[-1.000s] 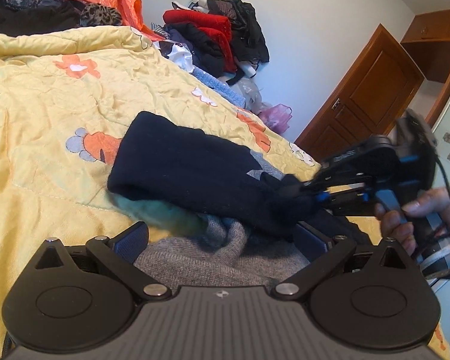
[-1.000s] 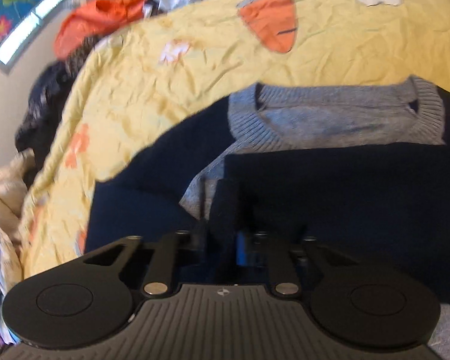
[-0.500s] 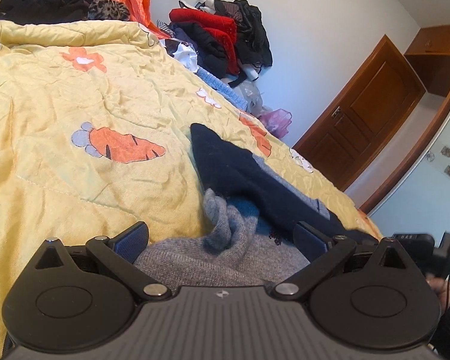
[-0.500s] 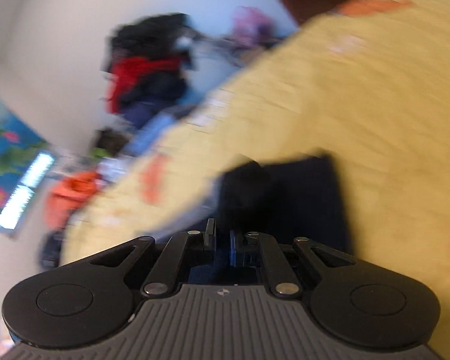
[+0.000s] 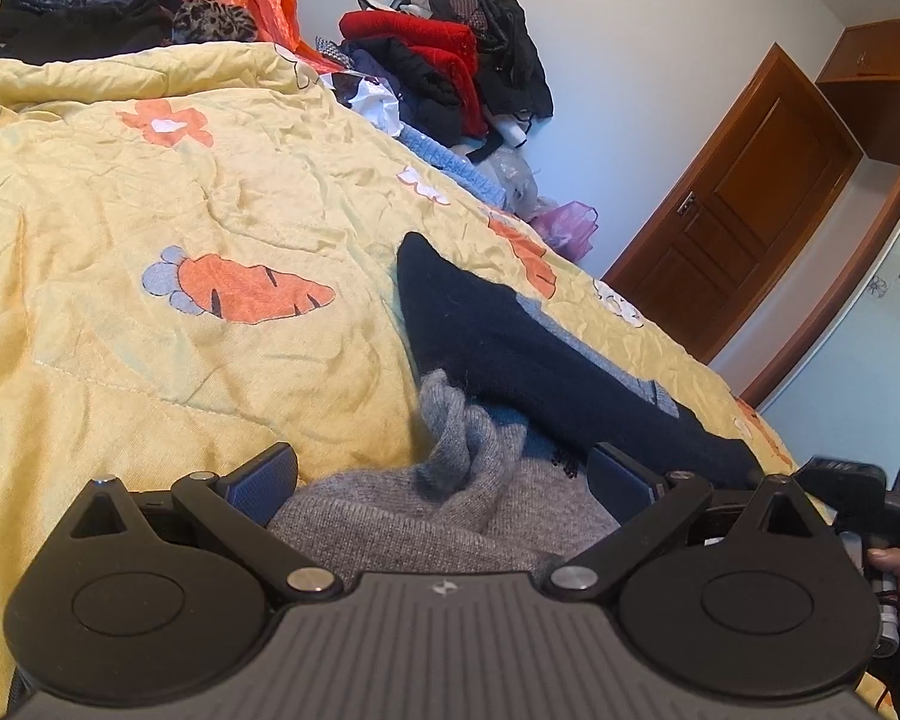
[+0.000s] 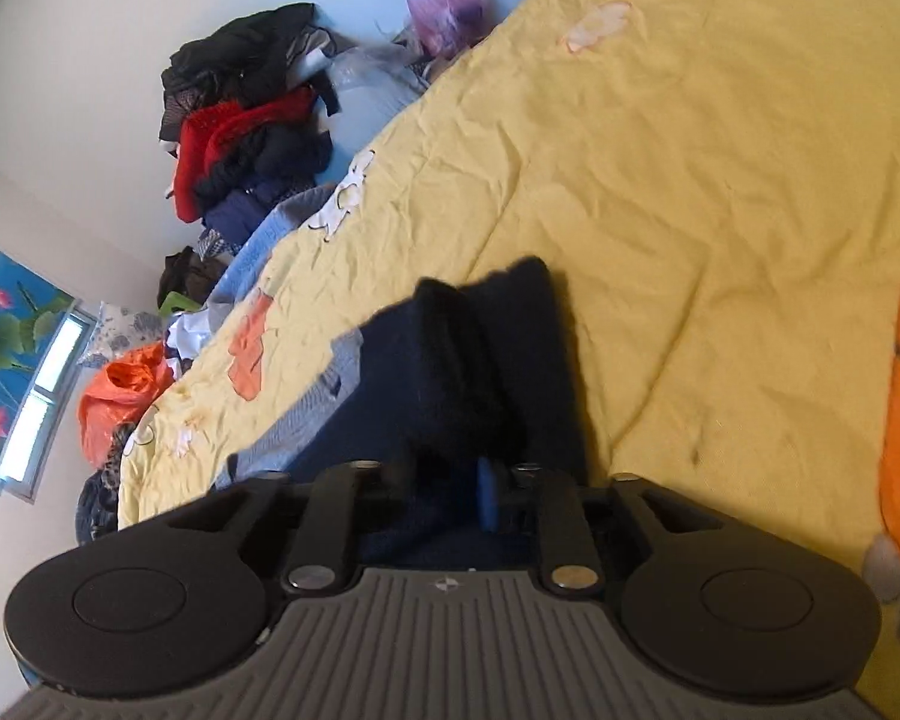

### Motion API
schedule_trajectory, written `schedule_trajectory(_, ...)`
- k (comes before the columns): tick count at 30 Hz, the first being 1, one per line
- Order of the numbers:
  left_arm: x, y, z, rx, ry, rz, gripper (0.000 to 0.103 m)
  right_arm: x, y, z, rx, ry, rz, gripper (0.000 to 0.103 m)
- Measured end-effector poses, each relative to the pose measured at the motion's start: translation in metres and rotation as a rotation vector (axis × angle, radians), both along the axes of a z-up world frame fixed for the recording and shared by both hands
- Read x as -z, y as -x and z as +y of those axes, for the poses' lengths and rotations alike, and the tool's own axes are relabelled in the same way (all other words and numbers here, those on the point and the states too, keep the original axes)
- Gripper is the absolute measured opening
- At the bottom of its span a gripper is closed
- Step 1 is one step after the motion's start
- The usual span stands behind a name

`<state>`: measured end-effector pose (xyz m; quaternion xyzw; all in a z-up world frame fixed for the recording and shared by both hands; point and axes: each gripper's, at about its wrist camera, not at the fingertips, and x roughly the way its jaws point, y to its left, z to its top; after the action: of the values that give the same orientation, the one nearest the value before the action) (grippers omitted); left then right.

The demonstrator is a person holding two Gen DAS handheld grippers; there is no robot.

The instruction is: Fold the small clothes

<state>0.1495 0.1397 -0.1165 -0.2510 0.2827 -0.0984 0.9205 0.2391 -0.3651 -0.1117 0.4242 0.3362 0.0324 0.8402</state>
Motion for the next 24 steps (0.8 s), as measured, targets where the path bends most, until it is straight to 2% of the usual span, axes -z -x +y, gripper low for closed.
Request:
schedule_trajectory(1,0.000,0.000,-0.001,0.001,-0.004,0.001,0.103,0.000,0.001,-0.002,0.012,-0.017,-0.009,0.046)
schedule_trajectory(3,0.000,0.000,-0.001,0.001,-0.007,0.002,0.103,0.000,-0.001,-0.009,0.048,-0.062,-0.022,0.054)
schedule_trajectory(4,0.000,0.000,-0.001,-0.001,-0.003,0.002,0.103,0.002,-0.003,-0.011,0.061,-0.082,-0.025,0.057)
schedule_trajectory(5,-0.001,-0.001,-0.001,-0.002,-0.002,0.002,0.103,0.005,-0.007,-0.009,0.062,-0.085,-0.018,0.056)
schedule_trajectory(6,-0.001,-0.001,-0.001,-0.001,-0.002,0.002,0.103,0.006,-0.014,-0.005,0.042,-0.048,0.004,0.051)
schedule_trajectory(7,-0.001,-0.001,-0.001,-0.001,-0.002,0.004,0.103,0.004,-0.018,0.000,0.020,0.032,0.028,0.028)
schedule_trajectory(8,-0.002,-0.001,0.000,-0.002,0.000,0.011,0.103,0.000,-0.018,0.001,0.002,0.102,0.036,0.021)
schedule_trajectory(9,-0.006,0.000,0.003,-0.010,0.001,0.023,0.103,-0.003,-0.016,0.000,-0.009,0.113,0.031,0.021)
schedule_trajectory(10,-0.011,0.002,0.007,-0.020,0.006,0.036,0.103,-0.007,-0.010,-0.003,-0.004,0.101,0.040,0.024)
schedule_trajectory(12,-0.023,0.016,0.022,-0.027,0.071,0.036,0.103,-0.023,0.012,-0.012,-0.002,0.062,0.036,0.042)
schedule_trajectory(14,-0.033,0.032,0.041,-0.024,0.139,0.052,0.103,-0.039,0.050,-0.017,-0.040,0.018,-0.042,0.072)
schedule_trajectory(16,-0.033,0.052,0.058,-0.017,0.191,0.102,0.103,-0.046,0.094,-0.020,-0.110,-0.012,-0.084,0.085)
schedule_trajectory(18,-0.027,0.074,0.068,0.004,0.250,0.152,0.103,-0.044,0.138,-0.023,-0.161,-0.032,-0.080,0.084)
schedule_trajectory(21,-0.025,0.106,0.079,0.089,0.320,0.196,0.103,-0.035,0.202,-0.028,-0.174,-0.060,-0.020,0.082)
schedule_trajectory(22,-0.029,0.116,0.084,0.102,0.304,0.201,0.103,-0.033,0.221,-0.030,-0.171,-0.049,0.001,0.081)
schedule_trajectory(24,-0.051,0.132,0.102,0.114,0.193,0.178,0.103,-0.031,0.251,-0.030,-0.178,-0.002,0.052,0.081)
